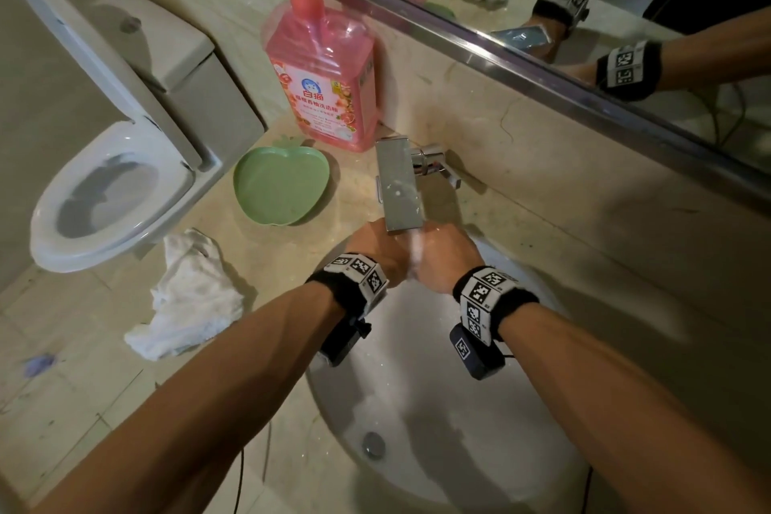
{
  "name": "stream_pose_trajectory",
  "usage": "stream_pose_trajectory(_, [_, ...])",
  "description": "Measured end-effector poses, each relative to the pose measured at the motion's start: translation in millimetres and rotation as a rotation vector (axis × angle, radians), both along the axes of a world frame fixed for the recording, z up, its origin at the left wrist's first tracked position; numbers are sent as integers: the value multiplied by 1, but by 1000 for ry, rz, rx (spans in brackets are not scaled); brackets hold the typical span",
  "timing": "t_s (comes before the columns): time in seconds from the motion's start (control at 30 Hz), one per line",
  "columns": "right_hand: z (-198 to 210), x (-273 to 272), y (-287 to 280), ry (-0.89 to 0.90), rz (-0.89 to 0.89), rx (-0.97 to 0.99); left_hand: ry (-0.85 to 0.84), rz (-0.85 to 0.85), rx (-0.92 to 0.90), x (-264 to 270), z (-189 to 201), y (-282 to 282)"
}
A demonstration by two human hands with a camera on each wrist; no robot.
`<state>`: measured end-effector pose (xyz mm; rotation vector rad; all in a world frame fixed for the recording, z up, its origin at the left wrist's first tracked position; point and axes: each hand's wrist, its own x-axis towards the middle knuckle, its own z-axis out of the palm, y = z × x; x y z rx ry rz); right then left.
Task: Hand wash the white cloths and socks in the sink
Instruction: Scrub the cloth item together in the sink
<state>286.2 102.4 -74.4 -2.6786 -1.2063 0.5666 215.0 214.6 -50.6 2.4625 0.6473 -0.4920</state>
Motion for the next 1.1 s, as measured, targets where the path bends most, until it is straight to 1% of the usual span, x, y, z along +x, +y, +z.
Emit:
stream_pose_trajectory(0.1, [-4,-2,-4,67,-73,72,66,-58,-29,-2,1,0])
stream_pose_trajectory(0.17, [-5,-3,-8,135,-151,116,18,-65,-128,-5,3,4])
stream_pose_trajectory(0.2, [-5,-3,-11,177,-201,133,-33,-28,-203,-8,6,8])
stream_pose_trajectory(0.27, [-6,-4,-16,266,-277,144,-98,116,-324,-14,8,19])
stream_pose_trajectory(0.3, [-6,-5,-18,330,-286,137,-114,153,-340,-17,10,24])
stream_pose_trajectory(0.33, [-5,-6,-19,415,-278,131,-127,156,-338,-21,11,29])
stream_pose_trajectory(0.4, [0,-11,-16,604,-272,157,-208,132,-334,-28,14,36])
stream_pose_trajectory(0.47, [6,-15,-10,730,-299,270,-282,97,-324,-36,17,40])
stream_pose_trajectory(0.53, [13,-18,-3,794,-338,426,-296,50,-361,-43,19,42])
stream_pose_trajectory(0.57, [14,-19,0,812,-343,468,-299,33,-381,-47,19,43])
stream_pose_trajectory(0.63, [16,-20,5,799,-314,455,-302,47,-360,-53,17,43])
stream_pose_trajectory(0.7, [14,-25,7,741,-292,435,-329,127,-330,-59,14,42])
stream_pose_trajectory(0.8, [14,-28,8,616,-343,454,-407,227,-258,-65,11,41])
stream_pose_trajectory(0.87, [17,-25,6,611,-358,475,-429,247,-221,-67,9,41])
stream_pose_trajectory(0.9, [19,-24,5,641,-339,482,-413,226,-212,-67,9,42])
stream_pose_trajectory(0.97, [23,-22,1,662,-274,459,-336,123,-158,-65,7,42])
stream_pose_trajectory(1.03, [24,-20,-4,616,-225,450,-299,28,-89,-63,5,41])
stream_pose_trajectory(1.1, [24,-13,-12,524,-222,452,-318,5,-58,-61,3,41])
